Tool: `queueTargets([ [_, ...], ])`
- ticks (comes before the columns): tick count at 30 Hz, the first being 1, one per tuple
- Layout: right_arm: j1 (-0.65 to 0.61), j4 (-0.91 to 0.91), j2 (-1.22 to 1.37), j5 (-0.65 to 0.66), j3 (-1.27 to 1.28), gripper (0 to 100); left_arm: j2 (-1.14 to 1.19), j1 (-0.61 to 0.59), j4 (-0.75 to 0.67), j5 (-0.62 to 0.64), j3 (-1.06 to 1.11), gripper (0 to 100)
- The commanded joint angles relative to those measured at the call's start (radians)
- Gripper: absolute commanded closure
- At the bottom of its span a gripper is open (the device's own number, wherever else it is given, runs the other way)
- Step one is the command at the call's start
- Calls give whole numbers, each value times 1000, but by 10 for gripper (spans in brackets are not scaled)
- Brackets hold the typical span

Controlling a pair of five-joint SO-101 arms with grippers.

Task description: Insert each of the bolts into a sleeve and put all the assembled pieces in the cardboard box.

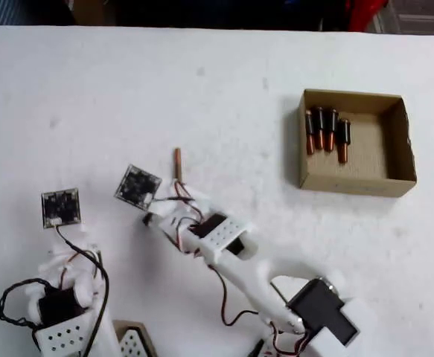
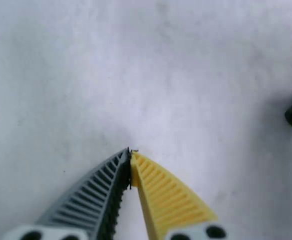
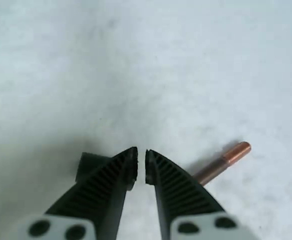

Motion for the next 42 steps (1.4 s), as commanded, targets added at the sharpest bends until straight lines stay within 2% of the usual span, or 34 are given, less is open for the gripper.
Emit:
queueTargets([
  [1,-19,-51,-15,11,-52,981,-7,-7,3,-6,-2,977],
  [14,-45,-82,236,12,-176,981,-7,-7,3,-8,-2,977],
  [18,-35,-79,239,38,-175,974,-7,-7,3,-8,-2,977],
  [23,-38,-16,239,115,-176,898,-7,-7,3,-8,-2,977],
  [25,-35,1,239,123,-176,895,-7,-7,3,-8,-2,977],
  [31,-36,30,237,255,-175,893,-7,-7,3,-8,-2,977],
  [36,-38,36,166,259,-173,892,-7,-7,3,-8,-2,977],
  [42,-35,203,56,262,-173,861,-7,-7,3,-8,-2,977],
])
